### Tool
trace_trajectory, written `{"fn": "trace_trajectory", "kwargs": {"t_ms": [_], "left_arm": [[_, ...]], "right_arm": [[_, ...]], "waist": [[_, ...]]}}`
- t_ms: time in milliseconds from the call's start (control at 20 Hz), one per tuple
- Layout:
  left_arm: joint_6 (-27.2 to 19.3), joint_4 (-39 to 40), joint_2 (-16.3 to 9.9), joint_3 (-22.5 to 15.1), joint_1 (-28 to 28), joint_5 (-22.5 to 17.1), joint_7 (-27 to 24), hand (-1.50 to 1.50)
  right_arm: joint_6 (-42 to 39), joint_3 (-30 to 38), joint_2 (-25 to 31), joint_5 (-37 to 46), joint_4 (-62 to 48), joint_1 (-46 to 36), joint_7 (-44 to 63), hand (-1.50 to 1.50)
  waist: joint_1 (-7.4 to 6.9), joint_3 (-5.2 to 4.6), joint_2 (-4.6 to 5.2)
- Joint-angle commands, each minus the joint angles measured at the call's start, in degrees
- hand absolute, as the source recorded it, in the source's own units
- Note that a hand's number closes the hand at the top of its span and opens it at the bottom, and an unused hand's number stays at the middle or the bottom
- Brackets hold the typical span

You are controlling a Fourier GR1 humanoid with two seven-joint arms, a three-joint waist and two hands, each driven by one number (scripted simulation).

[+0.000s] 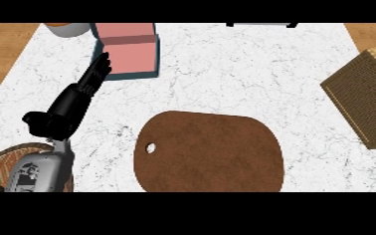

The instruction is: Pick the sweet potato from the cutting board and place it in the basket

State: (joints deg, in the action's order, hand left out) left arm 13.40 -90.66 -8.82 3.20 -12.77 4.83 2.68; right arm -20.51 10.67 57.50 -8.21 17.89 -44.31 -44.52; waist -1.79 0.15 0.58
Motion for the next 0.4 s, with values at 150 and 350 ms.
{"fn": "trace_trajectory", "kwargs": {"t_ms": [150, 350], "left_arm": [[2.02, 2.55, -2.3, 2.04, 1.68, -0.77, -4.21, 0.0], [0.75, -2.96, -0.22, 0.15, 0.38, -1.05, 1.21, 0.0]], "right_arm": [[-7.52, 4.51, 2.51, -4.1, -6.18, -6.7, 8.94, -1.5], [-16.19, 6.29, 7.57, -5.69, -10.09, -3.55, 11.45, -1.5]], "waist": [[-0.41, -0.04, 0.22], [-0.75, 0.19, 0.36]]}}
